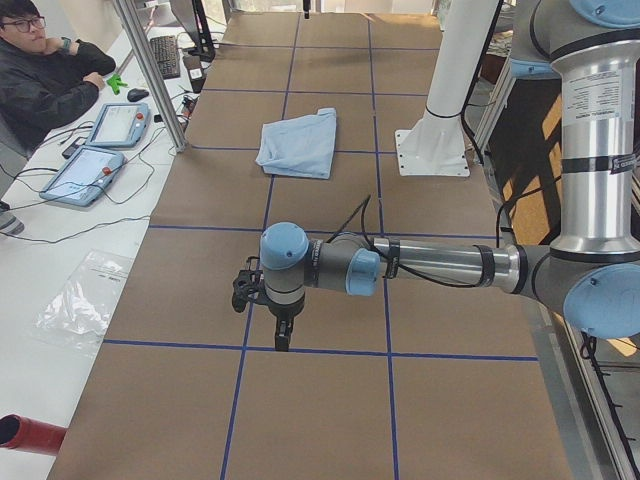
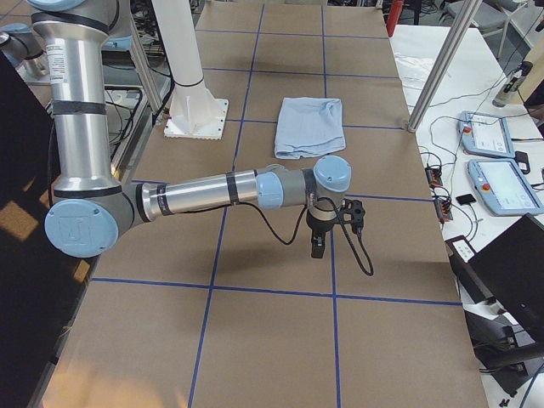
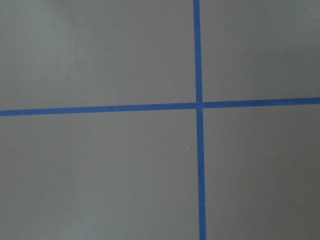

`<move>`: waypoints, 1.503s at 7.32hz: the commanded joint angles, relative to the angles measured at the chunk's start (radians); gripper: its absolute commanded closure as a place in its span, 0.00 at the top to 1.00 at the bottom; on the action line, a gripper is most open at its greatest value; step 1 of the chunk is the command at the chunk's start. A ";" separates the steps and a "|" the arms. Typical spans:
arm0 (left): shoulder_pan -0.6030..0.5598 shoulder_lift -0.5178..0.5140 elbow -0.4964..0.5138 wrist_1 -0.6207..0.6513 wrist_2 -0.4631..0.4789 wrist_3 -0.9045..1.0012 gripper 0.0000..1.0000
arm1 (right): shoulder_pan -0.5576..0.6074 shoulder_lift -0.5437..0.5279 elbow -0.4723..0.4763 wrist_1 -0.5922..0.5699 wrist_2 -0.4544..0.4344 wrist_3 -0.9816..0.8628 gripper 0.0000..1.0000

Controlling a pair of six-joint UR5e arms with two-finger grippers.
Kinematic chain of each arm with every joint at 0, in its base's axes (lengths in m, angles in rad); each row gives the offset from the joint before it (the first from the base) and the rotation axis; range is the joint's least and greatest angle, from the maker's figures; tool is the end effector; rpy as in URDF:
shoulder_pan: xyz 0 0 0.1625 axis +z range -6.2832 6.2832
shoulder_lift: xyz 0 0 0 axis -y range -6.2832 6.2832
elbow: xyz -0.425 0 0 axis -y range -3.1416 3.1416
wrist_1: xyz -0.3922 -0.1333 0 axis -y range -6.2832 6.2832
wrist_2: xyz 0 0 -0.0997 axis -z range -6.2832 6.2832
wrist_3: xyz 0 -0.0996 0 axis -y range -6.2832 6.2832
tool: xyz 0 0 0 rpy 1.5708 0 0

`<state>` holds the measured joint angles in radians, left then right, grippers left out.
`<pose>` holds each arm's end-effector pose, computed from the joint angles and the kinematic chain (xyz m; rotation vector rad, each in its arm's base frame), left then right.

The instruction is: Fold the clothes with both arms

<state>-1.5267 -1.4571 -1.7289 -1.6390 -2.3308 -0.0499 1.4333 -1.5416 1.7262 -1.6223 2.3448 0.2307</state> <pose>-0.0447 -0.4532 0.6279 0.0714 0.7634 0.0373 -0.0063 -0.5102 0.5727 -0.0172 -0.7829 0.0369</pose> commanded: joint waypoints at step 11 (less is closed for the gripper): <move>-0.016 0.004 -0.015 0.039 -0.032 0.091 1.00 | 0.159 -0.077 -0.027 -0.004 0.018 -0.139 1.00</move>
<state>-1.5422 -1.4539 -1.7417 -1.6000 -2.3635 0.0414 1.5780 -1.6088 1.6802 -1.6246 2.3626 0.0927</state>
